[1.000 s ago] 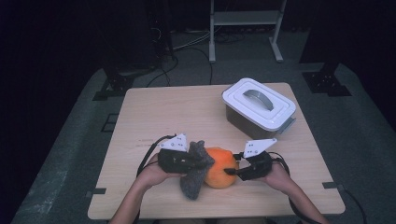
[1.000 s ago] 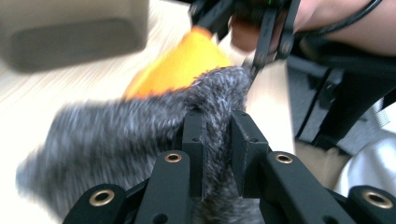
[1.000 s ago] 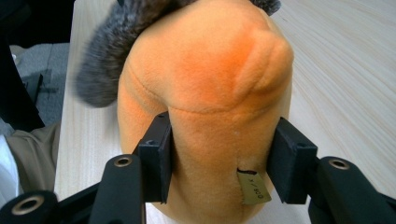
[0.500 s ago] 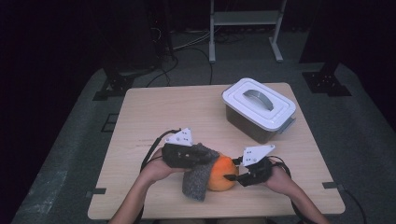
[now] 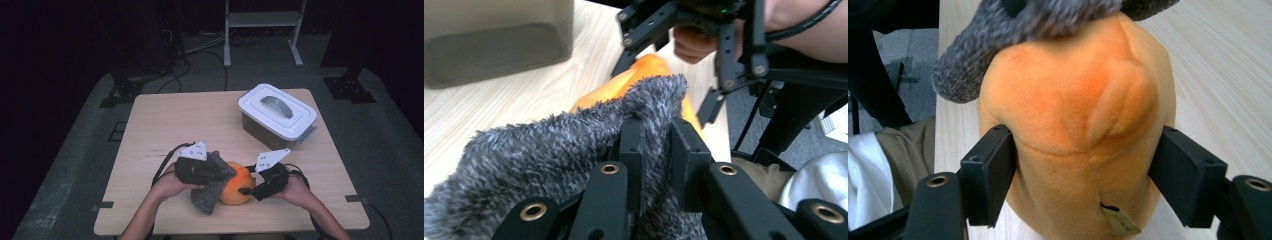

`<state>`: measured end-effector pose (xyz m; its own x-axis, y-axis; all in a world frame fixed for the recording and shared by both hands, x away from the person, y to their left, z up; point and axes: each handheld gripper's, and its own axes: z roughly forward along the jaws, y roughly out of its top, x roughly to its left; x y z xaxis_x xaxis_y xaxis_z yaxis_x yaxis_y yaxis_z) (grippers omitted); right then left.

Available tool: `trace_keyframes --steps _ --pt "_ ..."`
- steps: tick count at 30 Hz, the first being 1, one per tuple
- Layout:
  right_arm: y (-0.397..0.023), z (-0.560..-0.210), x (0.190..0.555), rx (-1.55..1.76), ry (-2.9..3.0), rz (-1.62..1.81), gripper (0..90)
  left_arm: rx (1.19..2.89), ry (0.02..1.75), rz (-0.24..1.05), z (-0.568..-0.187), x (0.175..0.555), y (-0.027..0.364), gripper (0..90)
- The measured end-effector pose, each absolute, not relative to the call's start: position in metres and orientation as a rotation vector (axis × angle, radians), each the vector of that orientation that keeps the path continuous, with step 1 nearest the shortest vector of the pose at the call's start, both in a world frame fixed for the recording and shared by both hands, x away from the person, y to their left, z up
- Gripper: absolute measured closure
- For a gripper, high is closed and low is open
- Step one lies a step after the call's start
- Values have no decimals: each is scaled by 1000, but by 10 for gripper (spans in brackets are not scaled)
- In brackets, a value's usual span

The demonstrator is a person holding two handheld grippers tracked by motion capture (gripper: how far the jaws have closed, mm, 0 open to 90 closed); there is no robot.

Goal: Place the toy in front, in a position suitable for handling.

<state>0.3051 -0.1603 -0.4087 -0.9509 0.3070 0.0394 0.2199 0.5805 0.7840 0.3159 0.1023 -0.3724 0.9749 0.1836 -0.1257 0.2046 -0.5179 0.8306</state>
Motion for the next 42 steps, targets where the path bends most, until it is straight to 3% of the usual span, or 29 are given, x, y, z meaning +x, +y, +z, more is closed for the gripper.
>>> trace_keyframes --steps 10,18,27,31,35,42 --pt "-158 -411 313 398 2679 1378 450 2138 225 -21 -369 311 93 774" --pt "-171 -415 315 425 2667 1404 473 2161 274 27 -372 314 113 773" --pt "-160 -416 302 231 2696 1361 491 2143 286 56 -358 320 113 772" --pt "-161 -415 300 177 2694 1325 481 2148 304 29 -361 324 112 773" --pt "-169 -416 306 319 2691 1341 364 2149 313 -36 -371 322 109 773" --pt "-169 -412 297 431 2726 1285 285 2142 324 -61 -371 315 106 773"
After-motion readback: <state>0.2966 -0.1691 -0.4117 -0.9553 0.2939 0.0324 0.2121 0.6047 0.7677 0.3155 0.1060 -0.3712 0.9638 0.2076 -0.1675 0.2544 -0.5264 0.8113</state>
